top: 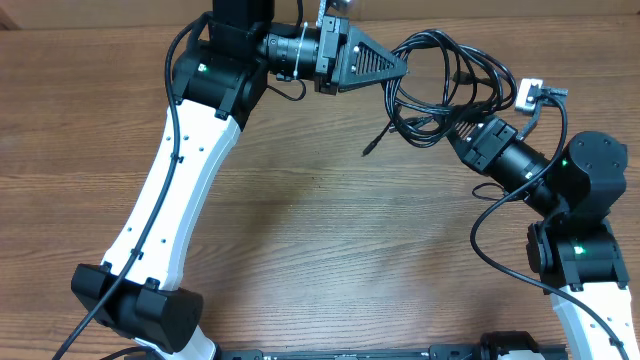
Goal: Untangle cables
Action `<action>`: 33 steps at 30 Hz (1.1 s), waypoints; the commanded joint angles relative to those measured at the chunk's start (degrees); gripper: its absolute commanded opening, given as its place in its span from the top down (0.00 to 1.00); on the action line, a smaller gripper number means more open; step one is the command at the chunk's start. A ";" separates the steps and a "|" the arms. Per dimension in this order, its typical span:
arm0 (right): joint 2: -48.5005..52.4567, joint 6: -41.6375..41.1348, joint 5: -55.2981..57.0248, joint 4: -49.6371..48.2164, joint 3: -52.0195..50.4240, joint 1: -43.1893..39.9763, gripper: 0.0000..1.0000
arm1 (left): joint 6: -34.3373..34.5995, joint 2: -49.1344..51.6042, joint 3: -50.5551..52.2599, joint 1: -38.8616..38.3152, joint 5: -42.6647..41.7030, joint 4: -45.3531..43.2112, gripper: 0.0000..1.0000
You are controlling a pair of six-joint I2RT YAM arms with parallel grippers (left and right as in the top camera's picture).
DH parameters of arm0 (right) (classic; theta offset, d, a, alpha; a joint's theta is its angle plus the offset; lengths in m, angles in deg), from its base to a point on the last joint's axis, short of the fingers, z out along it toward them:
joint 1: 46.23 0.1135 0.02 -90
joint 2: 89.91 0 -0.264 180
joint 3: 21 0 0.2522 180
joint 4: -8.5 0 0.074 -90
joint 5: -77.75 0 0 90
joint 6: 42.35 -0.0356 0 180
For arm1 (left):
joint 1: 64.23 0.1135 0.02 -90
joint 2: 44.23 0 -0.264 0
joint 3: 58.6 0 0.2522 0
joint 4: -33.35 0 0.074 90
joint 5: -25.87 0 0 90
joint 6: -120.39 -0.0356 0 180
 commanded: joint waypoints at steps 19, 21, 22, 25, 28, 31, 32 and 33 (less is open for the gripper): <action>-0.24 5.03 3.39 9.05 0.15 -0.44 0.13 | -23.28 -1.09 -0.83 6.80 -6.71 -2.56 0.96; -0.28 6.05 2.56 9.75 0.15 -0.44 0.13 | -28.55 -1.09 -0.83 7.08 -6.60 -2.49 0.96; -0.35 6.93 1.92 9.90 0.15 -0.44 0.13 | -30.88 -1.09 -0.83 7.15 -6.34 -2.51 0.96; -0.42 8.20 0.66 10.23 0.15 -0.44 0.13 | -36.30 -1.09 -0.83 7.15 -5.77 -2.51 0.96; -0.42 8.70 0.00 10.45 0.15 -0.44 0.13 | -40.98 -1.09 -0.83 7.21 -5.77 -2.36 0.96; -0.42 9.64 -0.94 10.45 0.15 -0.44 0.13 | -44.06 -1.09 -0.83 7.54 -5.79 -2.34 0.96; -0.42 9.66 -1.31 10.38 0.15 -0.44 0.13 | -45.05 -1.09 -0.83 7.76 -5.79 -2.32 0.96; -0.42 9.66 -1.49 10.27 0.15 -0.44 0.13 | -46.16 -1.09 -0.83 7.91 -5.79 -2.25 0.96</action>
